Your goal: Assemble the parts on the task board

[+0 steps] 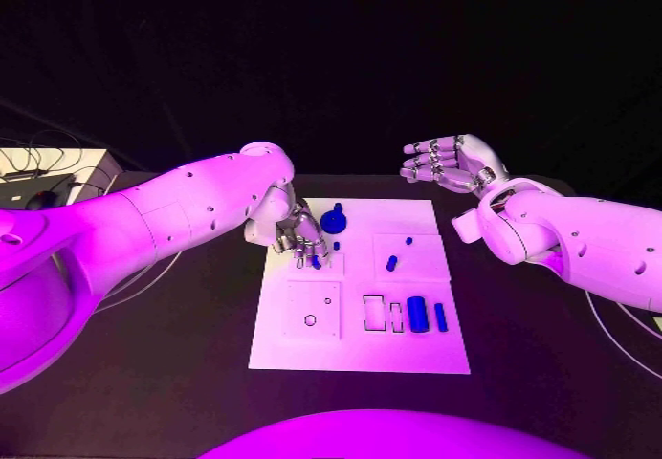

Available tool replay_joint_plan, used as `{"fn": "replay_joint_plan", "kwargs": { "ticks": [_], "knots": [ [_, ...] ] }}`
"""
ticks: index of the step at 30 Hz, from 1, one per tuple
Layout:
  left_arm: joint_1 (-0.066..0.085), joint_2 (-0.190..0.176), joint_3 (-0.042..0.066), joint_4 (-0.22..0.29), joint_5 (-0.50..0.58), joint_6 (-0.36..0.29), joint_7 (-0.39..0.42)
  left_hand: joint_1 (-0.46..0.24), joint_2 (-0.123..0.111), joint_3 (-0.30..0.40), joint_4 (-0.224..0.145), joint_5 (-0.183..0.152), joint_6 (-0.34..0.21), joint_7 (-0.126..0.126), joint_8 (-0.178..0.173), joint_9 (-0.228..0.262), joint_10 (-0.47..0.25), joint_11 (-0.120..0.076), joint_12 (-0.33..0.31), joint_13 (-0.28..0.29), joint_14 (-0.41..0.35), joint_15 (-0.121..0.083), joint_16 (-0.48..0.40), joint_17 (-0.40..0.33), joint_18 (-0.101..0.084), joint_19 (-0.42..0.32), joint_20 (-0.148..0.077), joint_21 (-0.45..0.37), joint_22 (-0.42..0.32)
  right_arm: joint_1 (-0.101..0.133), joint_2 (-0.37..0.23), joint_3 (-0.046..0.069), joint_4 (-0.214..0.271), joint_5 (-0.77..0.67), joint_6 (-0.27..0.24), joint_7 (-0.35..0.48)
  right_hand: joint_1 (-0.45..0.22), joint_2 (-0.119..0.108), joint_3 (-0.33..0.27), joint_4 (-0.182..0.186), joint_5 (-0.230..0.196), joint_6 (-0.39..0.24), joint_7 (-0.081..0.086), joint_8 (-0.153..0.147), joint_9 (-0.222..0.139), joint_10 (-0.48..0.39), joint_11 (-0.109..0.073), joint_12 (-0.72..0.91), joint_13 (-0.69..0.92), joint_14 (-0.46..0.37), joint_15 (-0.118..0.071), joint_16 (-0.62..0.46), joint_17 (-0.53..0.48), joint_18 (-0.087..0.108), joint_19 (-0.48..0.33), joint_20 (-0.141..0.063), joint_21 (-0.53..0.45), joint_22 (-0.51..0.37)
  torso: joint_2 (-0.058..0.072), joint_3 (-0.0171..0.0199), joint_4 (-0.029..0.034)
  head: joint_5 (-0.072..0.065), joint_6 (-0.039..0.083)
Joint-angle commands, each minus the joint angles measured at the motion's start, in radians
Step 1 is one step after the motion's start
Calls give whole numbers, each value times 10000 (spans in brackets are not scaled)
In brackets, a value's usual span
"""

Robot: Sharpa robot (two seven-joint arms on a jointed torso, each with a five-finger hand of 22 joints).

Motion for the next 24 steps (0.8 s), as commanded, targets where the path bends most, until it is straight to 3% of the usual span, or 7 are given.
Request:
{"fn": "replay_joint_plan", "kwargs": {
  "ticks": [1, 18, 24],
  "knots": [
    [-75, 11, -51, -36, -76, 43, -182, 619, 705, 605, -615, -52, 15, -38, -17, -3, 17, -30, 50, -12, 53, 36, -22, 16, -115, -20, 50, -38, 222, 0, -11, 5, 17, -101, 133, 43, 99, -21, -19, -63, 52, -72, 139, -57, -12, -73, -28, 50, -13, -73, 30, -26, -15, -109, -47, -7, 41, -13, -3, 7, -3, 0, -2],
    [-90, -335, -34, 494, -247, -350, -141, 506, 746, 956, -698, -31, 11, -33, 17, 20, 25, -33, 43, -40, 55, 33, -37, 6, -134, 1, 16, -44, 268, 0, -34, 5, 22, -109, 156, 40, 91, -22, -22, -62, 51, -94, 143, -60, -14, -92, -22, 49, -13, -92, 36, -27, -16, -112, -64, 0, 33, -15, -5, -3, 1, -4, -1],
    [-97, -722, 147, 958, -19, -640, -59, 496, 696, 1057, -679, -18, 24, -38, 32, 31, 47, -36, 48, -55, 58, 30, -25, 14, -142, 12, 7, -41, 283, 0, -52, 5, 10, -110, 149, 47, 91, -22, -22, -62, 51, -94, 143, -60, -14, -92, -22, 49, -13, -92, 36, -27, -16, -112, -64, 0, 33, -15, -12, -8, 13, -27, 43]
  ]
}}
